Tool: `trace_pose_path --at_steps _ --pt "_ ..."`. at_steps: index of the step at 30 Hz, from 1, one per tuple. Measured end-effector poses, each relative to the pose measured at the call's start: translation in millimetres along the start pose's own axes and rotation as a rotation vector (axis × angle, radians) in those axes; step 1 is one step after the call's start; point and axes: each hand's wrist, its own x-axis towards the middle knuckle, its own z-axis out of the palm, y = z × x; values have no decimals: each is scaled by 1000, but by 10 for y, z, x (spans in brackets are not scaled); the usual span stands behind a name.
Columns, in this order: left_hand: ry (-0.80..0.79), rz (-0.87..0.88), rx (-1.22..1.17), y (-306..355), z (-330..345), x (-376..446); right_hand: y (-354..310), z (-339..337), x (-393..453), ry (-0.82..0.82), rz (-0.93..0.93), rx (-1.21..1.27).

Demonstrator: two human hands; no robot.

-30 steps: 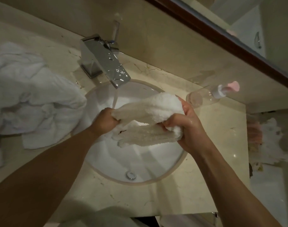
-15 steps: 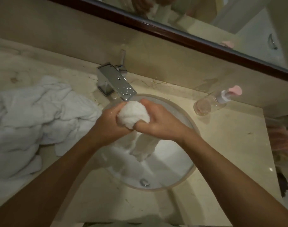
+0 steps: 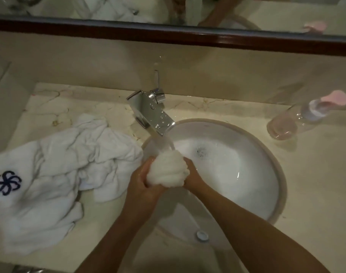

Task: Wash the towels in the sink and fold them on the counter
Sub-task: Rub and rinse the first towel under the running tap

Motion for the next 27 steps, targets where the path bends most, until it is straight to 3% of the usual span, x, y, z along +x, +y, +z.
trace_pose_path --at_steps 3,7,9,12,14,17,21,24,27 --pt "99 -18 15 -23 -46 30 138 -87 232 170 144 271" --pt "200 -28 -32 -117 -29 30 236 -89 412 374 167 369" --pt "202 -52 -41 -199 25 35 337 116 382 278 112 305" --pt "214 -112 77 -346 91 56 647 646 216 -4 123 -73" --pt "212 -142 177 -484 83 56 720 924 151 -103 138 -263" --pt "220 -186 263 -684 31 52 706 1072 351 8 225 -143" --pt "246 -270 181 -856 -8 123 655 871 726 212 366 114" --pt "229 -269 211 -833 -5 192 642 606 866 37 447 258" --pt "237 -319 178 -791 32 228 594 492 905 -25 459 159"
